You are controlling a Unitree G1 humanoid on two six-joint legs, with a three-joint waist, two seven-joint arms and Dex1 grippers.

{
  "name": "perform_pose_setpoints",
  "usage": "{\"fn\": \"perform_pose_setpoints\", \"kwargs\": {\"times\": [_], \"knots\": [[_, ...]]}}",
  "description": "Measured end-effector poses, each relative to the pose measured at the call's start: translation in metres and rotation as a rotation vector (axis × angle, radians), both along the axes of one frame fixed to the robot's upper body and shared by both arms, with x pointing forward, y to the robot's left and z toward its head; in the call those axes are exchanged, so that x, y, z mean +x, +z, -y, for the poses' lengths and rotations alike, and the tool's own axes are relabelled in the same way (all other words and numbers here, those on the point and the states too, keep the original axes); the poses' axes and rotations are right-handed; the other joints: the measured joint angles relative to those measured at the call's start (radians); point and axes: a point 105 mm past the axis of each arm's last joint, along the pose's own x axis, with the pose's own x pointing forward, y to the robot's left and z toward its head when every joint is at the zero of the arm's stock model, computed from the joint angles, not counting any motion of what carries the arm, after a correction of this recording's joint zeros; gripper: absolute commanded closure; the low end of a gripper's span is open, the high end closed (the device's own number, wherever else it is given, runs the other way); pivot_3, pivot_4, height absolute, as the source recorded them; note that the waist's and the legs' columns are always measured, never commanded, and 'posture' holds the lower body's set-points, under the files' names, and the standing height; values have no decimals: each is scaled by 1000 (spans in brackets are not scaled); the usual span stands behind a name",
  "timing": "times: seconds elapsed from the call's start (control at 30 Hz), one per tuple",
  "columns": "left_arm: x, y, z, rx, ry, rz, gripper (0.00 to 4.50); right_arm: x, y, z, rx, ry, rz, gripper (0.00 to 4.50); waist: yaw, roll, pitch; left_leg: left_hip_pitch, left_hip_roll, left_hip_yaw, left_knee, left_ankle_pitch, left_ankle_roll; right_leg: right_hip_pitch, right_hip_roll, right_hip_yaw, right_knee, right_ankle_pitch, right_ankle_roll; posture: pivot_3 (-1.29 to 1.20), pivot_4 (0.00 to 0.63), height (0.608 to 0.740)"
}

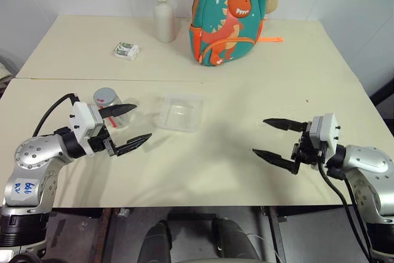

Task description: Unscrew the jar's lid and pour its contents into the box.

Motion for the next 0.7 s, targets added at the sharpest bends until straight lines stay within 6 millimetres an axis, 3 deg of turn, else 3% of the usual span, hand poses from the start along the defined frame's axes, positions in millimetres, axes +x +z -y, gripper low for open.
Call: {"fn": "perform_pose_setpoints", "kwargs": {"times": [0.13, 0.23, 0.43, 0.6, 0.7], "knots": [[-2, -7, -2, -5, 24, -15, 27, 6, 11, -6, -2, 31, 43, 0, 0, 0, 0, 1, 0, 1, 1, 0, 0, 0, 0, 1, 0, -2, -4, 0, 150, 740], [-11, -16, -8, -30, 94, -32, 27, 12, 8, -12, 9, 56, 23, 0, -3, 0, 0, 0, 0, 2, 1, 0, 0, 0, 0, 3, 0, -2, -4, 0, 150, 740], [-34, -33, -37, -128, 417, -29, 27, 29, 17, -39, 48, 140, 55, 0, -3, 0, 0, 3, 1, 5, 0, -1, 1, -1, 1, 7, 1, 1, 1, 0, 150, 740], [-32, -41, -54, -222, 686, -3, 27, 36, 20, -60, 78, 208, 68, 0, 7, -1, 0, 1, 0, 6, 7, -1, 1, 1, 0, 8, 0, -1, -3, 0, 150, 740], [-21, -34, -59, -268, 794, 38, 27, 38, 23, -64, 76, 223, 73, 0, 5, -1, 0, 0, 0, 7, 12, -2, 2, 1, 0, 9, -1, 1, -3, 0, 150, 740]]}}
